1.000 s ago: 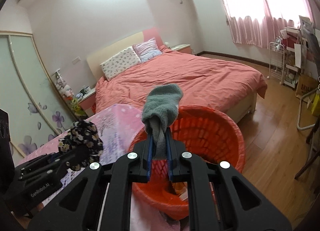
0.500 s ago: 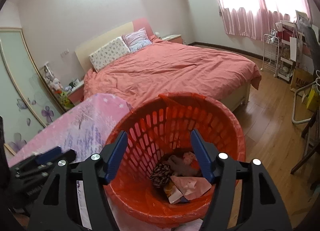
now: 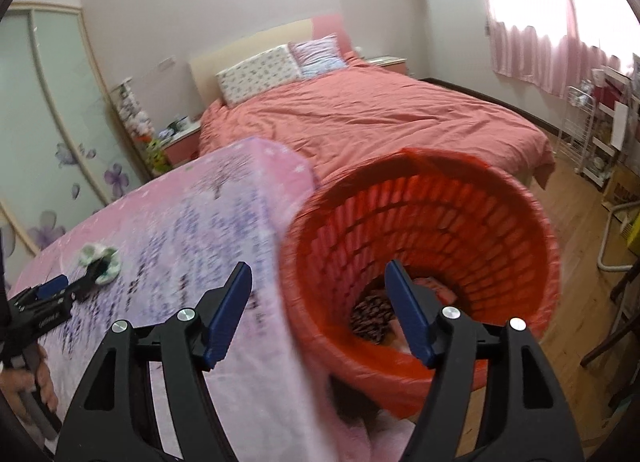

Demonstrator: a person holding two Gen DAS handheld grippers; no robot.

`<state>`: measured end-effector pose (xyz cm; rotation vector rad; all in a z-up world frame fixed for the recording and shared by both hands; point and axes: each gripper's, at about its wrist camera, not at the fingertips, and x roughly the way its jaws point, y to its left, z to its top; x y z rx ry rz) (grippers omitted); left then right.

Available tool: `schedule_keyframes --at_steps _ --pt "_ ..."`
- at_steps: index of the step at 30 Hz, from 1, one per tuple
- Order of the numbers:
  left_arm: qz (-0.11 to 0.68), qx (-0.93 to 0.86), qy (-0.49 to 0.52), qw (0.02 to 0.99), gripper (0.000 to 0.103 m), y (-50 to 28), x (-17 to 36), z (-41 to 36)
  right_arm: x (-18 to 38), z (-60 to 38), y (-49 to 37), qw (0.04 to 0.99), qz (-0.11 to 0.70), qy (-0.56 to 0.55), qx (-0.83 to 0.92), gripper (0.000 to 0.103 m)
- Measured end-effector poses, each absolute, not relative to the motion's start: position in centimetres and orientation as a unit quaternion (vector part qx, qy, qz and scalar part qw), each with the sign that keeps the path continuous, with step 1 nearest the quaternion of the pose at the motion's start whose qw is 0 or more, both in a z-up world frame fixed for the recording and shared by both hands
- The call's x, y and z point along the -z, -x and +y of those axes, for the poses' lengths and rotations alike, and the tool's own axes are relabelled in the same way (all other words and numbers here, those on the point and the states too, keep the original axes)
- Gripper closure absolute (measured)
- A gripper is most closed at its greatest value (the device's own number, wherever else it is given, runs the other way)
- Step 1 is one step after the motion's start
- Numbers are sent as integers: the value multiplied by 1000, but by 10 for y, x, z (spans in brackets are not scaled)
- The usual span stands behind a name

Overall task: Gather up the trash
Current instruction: 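Grasp the black mesh pad with the left gripper, then grasp the mint green sock with the right gripper while the left lowers the mesh pad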

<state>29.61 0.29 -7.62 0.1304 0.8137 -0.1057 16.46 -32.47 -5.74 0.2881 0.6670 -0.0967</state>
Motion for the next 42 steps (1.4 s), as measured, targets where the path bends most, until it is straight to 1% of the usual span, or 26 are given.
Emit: schedule_keyframes --at_steps 2,5,7,8,9,10,11,20,21,22,24,29,31,33,34,35,36,37,39,41,42 --pt "409 36 -49 910 38 -306 82 23 59 -313 -168 933 333 -135 37 34" --pt "428 32 -34 902 50 -318 91 35 60 -299 -171 930 342 -130 24 34" --pt "439 25 -31 898 68 -326 98 39 61 -292 -174 929 346 -127 17 34" --pt "442 24 -26 897 72 -328 99 42 61 -286 -175 929 348 -125 13 34" --pt "441 19 -24 897 80 -328 99 45 61 -282 -176 929 349 -124 10 34" --pt "439 16 -25 898 91 -328 100 44 61 -274 -178 929 350 -121 5 34" --pt "439 12 -27 898 96 -327 100 47 61 -271 -178 929 351 -120 1 34" --pt "438 -48 -19 898 97 -312 99 122 66 -216 -194 923 366 -110 -49 34" --pt "439 -50 -14 897 95 -312 99 127 67 -210 -197 922 367 -110 -57 34" --pt "438 -50 -9 897 90 -312 99 132 68 -199 -203 920 370 -111 -69 34" --pt "437 -52 -13 898 85 -311 99 133 69 -183 -213 917 374 -111 -84 34" --pt "434 -50 -23 899 84 -312 102 132 78 -136 -252 902 397 -116 -127 34" --pt "434 -47 -15 899 84 -313 102 134 82 -117 -270 896 407 -112 -135 37" --pt "434 -44 -10 900 84 -314 102 136 85 -106 -280 894 414 -107 -138 46" --pt "434 -44 -10 900 84 -314 103 136 86 -100 -287 893 417 -103 -137 48" --pt "435 -44 -10 900 84 -314 104 136 89 -95 -292 891 422 -99 -136 52" --pt "434 -44 -9 900 84 -314 104 136 90 -91 -295 890 425 -96 -134 59" --pt "434 -44 -9 900 84 -314 103 136 91 -87 -297 895 420 -86 -125 62" --pt "434 -43 -6 900 84 -314 103 136 92 -87 -298 894 424 -82 -123 82" --pt "434 -41 -4 900 84 -312 105 137 92 -91 -296 893 424 -89 -122 93" --pt "434 -41 -4 900 84 -312 105 137 92 -94 -295 893 424 -92 -121 96"
